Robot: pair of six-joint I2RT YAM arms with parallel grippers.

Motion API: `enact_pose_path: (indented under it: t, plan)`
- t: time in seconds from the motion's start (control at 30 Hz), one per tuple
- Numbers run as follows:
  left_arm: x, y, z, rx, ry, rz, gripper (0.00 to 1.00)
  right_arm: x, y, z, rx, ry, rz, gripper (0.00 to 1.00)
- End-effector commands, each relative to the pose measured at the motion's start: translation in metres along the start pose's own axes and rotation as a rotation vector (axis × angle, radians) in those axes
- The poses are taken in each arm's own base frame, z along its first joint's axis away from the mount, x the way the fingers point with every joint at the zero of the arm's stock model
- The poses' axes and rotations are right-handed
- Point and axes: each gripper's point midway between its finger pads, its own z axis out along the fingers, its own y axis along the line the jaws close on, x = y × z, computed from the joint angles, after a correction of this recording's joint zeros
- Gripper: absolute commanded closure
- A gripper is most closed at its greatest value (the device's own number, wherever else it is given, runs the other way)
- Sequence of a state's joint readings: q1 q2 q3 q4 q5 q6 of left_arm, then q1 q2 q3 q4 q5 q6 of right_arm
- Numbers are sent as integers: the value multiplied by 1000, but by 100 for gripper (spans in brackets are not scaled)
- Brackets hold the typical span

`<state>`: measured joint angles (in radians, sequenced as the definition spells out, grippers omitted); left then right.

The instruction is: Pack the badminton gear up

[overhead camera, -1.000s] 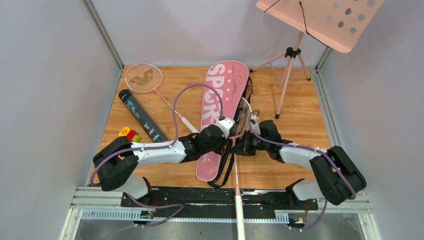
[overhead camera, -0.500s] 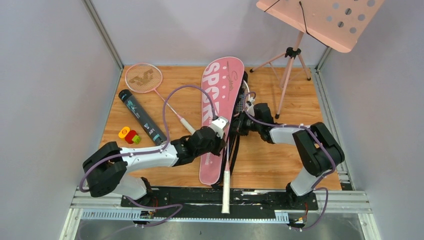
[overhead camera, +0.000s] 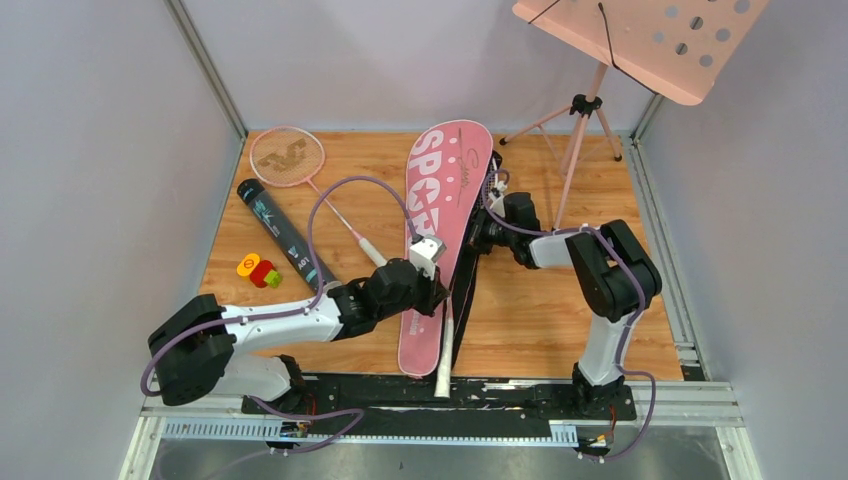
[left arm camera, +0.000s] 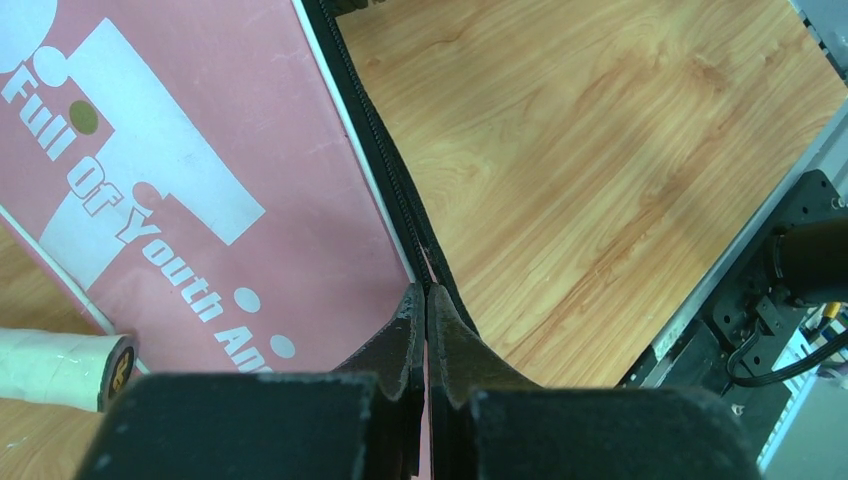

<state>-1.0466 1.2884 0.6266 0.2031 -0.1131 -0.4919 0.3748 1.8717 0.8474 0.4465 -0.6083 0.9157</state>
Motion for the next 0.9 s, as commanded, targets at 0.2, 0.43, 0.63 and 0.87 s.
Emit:
enact_pose_path:
  t: [0.2,0.43,0.63,0.87]
  plan:
    - [-21,-25,-7,99,-73,-99,100,-63,35,4,-111,-187,-81,100]
    - [-32,-34,-18,149,-120,-193,100,-90,36,9,-107,-293,-66,100]
    - [-36,-35,-26,156,-138,-226,100,-102,26,18,-80,-325,-60,100]
    - [-36,-39,-25,179,-150,-259,100,-108,24,27,-98,-346,-28,100]
